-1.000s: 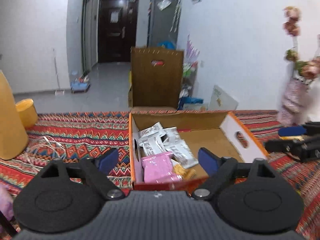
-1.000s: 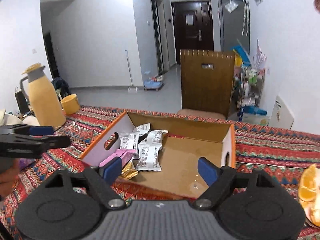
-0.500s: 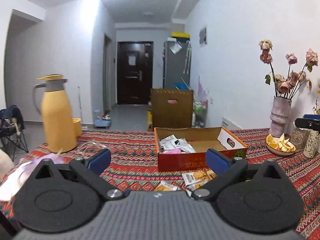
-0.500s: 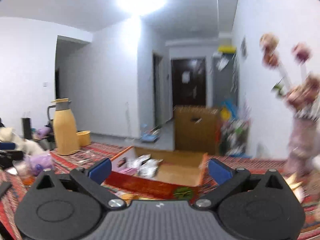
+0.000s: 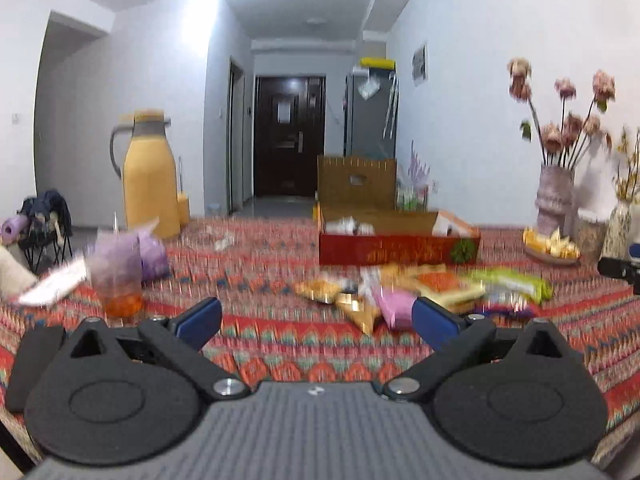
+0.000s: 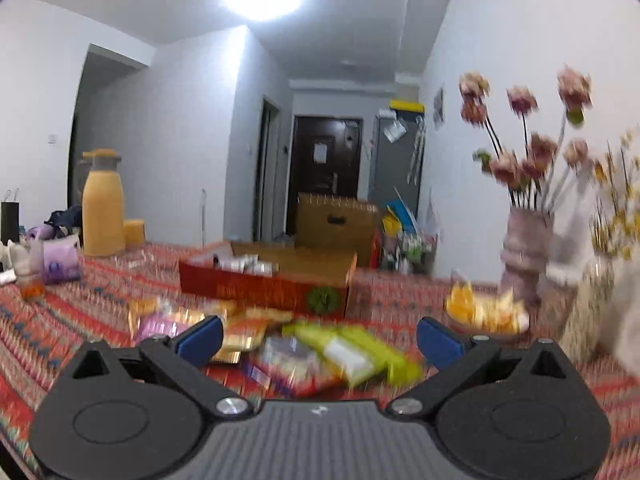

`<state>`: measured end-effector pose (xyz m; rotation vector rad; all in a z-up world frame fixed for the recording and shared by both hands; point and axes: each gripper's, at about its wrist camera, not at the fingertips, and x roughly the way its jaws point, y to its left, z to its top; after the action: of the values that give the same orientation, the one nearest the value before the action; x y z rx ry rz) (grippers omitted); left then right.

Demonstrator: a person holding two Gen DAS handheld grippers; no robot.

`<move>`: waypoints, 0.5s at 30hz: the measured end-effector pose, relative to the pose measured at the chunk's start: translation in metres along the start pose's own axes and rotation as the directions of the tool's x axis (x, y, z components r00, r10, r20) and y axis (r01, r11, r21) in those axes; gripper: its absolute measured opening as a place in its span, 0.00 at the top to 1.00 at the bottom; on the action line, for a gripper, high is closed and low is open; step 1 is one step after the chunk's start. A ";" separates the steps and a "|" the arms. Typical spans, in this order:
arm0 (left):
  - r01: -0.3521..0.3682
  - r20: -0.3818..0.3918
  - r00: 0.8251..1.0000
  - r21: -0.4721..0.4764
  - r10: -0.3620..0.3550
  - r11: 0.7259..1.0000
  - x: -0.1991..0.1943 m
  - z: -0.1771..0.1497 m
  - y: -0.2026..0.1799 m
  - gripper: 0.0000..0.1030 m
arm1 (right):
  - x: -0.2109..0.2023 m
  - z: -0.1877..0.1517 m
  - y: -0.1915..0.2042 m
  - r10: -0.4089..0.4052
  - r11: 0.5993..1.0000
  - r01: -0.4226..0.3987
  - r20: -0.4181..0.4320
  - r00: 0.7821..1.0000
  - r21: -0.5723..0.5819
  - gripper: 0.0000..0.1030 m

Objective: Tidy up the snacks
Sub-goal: 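Withdraw both tools from the box back toward the snack pile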

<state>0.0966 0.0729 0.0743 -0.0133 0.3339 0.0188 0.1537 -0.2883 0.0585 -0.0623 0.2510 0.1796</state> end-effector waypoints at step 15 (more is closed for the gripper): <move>-0.006 -0.090 0.996 0.070 0.012 0.998 0.036 -0.014 -0.025 0.00 | 0.016 -0.053 0.009 -0.009 0.996 0.023 -0.162 0.987 0.086 0.00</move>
<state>0.1264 0.0485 0.0497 0.0563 0.4253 0.0154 0.1543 -0.2813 0.0031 0.0086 0.4196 0.1470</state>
